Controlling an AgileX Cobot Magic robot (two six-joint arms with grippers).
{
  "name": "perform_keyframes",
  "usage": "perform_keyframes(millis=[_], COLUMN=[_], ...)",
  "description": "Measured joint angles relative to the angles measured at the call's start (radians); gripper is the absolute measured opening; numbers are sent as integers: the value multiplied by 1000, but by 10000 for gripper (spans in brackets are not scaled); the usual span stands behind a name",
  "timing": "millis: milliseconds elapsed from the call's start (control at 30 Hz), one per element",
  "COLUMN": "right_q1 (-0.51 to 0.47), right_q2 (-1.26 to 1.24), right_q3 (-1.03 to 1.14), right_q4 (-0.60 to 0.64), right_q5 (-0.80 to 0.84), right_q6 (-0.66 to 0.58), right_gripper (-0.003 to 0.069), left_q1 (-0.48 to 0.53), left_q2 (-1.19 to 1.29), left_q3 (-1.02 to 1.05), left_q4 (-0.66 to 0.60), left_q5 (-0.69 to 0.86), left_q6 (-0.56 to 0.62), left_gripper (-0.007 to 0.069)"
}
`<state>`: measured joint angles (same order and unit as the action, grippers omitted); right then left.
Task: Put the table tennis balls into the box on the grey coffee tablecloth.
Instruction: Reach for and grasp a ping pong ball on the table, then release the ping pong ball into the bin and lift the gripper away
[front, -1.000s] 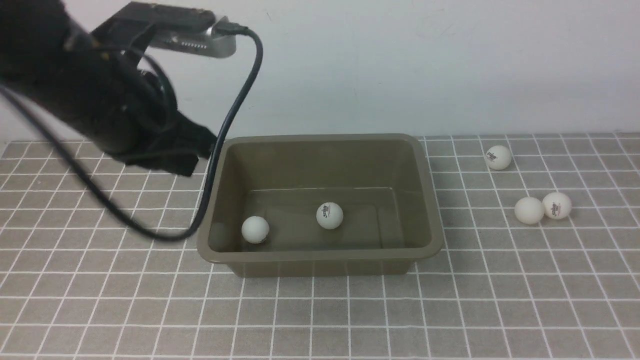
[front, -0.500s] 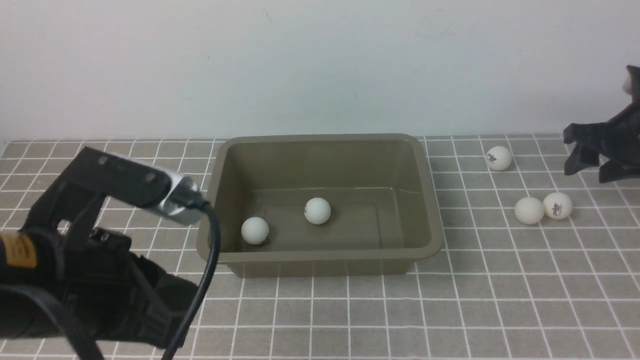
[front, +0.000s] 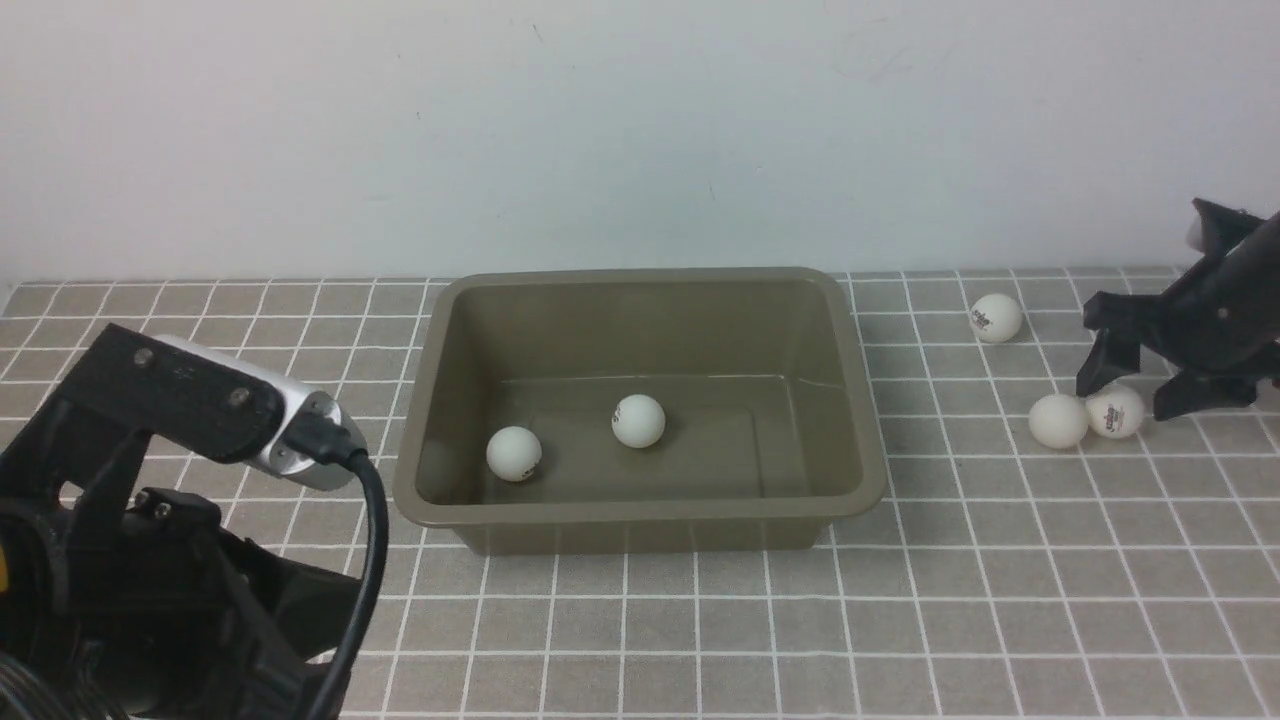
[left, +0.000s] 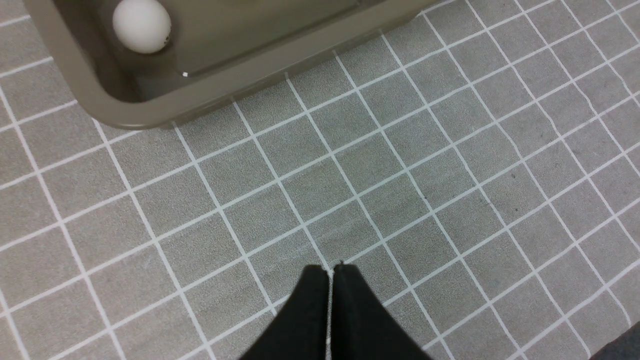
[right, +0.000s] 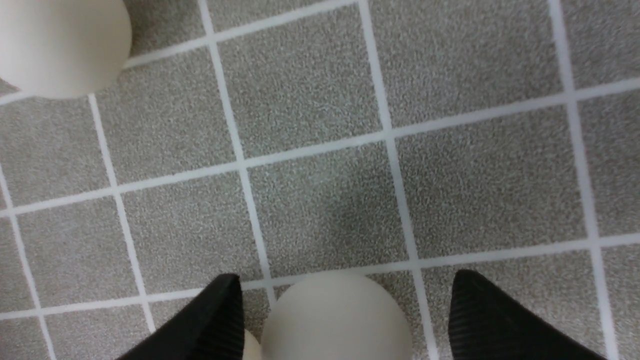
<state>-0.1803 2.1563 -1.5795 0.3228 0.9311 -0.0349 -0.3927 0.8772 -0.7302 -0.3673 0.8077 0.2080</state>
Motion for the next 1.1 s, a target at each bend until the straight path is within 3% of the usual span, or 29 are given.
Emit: perform_keyframes(millis=[33, 133, 333, 467, 600, 767, 867, 1033, 1100], right_q1=[0, 0, -7, 36, 227, 430, 484, 492, 468], right_q2=[1, 7, -50, -161, -215, -162, -131, -131, -145], right_q3=[0, -5, -141, -230, -253, -248, -247, -247, -247], right_q4=[0, 8, 18, 145, 246, 234, 194, 151, 99], right_q5=[0, 2, 146, 234, 231, 185, 137, 82, 108], right_q6=[0, 10, 23, 35, -40, -92, -82, -65, -51], right_gripper=[479, 344, 357, 357, 357, 357, 409, 570, 575], left_q1=[0, 0, 0, 0, 0, 0, 0, 0, 0], left_q2=[0, 0, 0, 0, 0, 0, 0, 0, 0], left_q3=[0, 0, 0, 0, 0, 0, 0, 0, 0], left_q4=[0, 5, 14, 14, 14, 14, 14, 14, 17], left_q5=[0, -9, -14, -4, -14, -27, -26, 8, 18], left_q6=[0, 3, 3, 3, 3, 3, 3, 3, 5], left_gripper=[-5, -5, -5, -5, -5, -5, -5, -5, -5])
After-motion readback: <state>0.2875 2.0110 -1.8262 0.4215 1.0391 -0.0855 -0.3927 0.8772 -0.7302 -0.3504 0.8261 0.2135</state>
